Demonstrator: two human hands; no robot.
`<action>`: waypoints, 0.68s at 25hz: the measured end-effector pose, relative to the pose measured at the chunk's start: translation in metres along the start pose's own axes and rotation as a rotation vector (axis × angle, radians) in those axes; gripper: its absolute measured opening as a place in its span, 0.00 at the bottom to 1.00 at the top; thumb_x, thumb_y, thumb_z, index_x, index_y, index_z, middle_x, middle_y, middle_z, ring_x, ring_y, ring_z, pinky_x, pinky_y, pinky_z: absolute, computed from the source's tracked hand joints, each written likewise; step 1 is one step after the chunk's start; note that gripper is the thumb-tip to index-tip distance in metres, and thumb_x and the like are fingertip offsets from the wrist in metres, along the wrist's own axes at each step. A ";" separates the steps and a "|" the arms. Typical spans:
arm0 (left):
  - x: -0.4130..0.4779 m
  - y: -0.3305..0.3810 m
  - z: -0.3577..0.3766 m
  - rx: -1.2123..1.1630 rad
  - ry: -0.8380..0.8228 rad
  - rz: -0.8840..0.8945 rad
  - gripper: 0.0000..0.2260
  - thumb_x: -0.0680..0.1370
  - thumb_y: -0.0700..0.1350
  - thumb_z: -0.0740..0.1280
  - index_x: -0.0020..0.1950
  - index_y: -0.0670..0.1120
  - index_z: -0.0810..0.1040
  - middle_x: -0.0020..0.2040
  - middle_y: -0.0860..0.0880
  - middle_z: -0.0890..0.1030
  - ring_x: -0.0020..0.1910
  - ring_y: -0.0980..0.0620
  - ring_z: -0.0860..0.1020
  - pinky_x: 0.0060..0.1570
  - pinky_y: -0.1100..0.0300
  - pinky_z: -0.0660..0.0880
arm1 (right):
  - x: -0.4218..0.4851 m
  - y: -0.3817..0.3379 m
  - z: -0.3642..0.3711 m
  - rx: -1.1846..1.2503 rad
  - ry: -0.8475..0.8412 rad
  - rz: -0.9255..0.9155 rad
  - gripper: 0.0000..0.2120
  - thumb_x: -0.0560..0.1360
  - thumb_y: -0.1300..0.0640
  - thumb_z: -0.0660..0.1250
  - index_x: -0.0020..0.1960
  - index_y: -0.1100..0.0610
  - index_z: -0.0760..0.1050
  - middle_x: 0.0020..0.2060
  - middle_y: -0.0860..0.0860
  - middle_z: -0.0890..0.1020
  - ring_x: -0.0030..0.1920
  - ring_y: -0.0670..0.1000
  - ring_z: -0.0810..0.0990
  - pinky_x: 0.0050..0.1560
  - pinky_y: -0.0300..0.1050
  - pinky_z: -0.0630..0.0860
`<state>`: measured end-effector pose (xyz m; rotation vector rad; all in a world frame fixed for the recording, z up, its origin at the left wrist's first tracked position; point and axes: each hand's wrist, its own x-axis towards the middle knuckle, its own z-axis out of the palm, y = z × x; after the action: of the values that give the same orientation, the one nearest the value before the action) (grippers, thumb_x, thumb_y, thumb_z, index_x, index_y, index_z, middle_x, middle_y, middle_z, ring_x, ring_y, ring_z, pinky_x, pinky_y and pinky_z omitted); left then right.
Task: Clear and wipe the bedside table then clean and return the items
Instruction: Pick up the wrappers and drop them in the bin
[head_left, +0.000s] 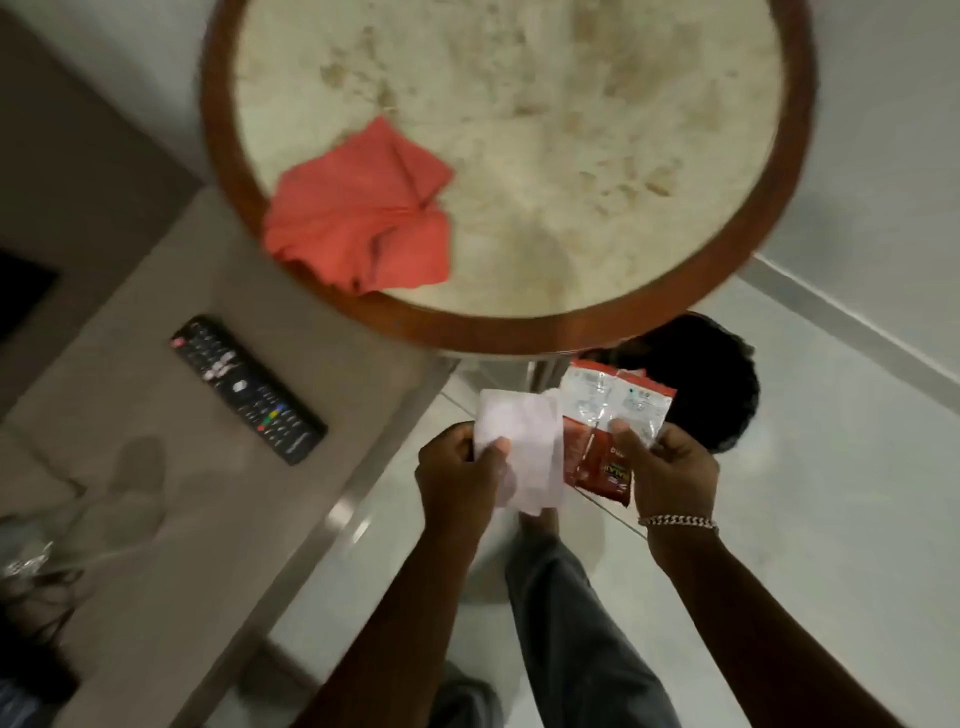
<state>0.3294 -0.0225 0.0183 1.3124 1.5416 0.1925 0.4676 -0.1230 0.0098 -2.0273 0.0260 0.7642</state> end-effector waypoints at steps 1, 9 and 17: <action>0.002 0.010 0.027 0.045 -0.044 -0.005 0.08 0.74 0.48 0.71 0.48 0.44 0.81 0.45 0.51 0.83 0.41 0.54 0.80 0.34 0.73 0.72 | 0.014 0.002 -0.016 0.073 0.090 0.074 0.13 0.70 0.55 0.73 0.53 0.58 0.79 0.49 0.54 0.84 0.44 0.51 0.83 0.44 0.44 0.80; 0.033 0.054 0.163 0.105 -0.177 0.056 0.14 0.77 0.45 0.68 0.60 0.41 0.79 0.58 0.43 0.82 0.55 0.47 0.80 0.52 0.58 0.76 | 0.127 0.022 -0.071 0.157 0.265 0.250 0.09 0.66 0.54 0.76 0.42 0.57 0.82 0.43 0.57 0.86 0.41 0.55 0.85 0.41 0.51 0.83; 0.049 0.049 0.143 0.121 -0.226 0.033 0.16 0.78 0.37 0.62 0.65 0.41 0.76 0.61 0.44 0.81 0.59 0.48 0.78 0.58 0.59 0.71 | 0.122 0.022 -0.067 -0.182 0.298 0.208 0.19 0.63 0.44 0.77 0.47 0.56 0.82 0.42 0.52 0.86 0.47 0.55 0.84 0.55 0.53 0.79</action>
<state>0.4769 -0.0320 -0.0392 1.4040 1.3574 -0.0285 0.5930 -0.1546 -0.0462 -2.3229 0.3546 0.6016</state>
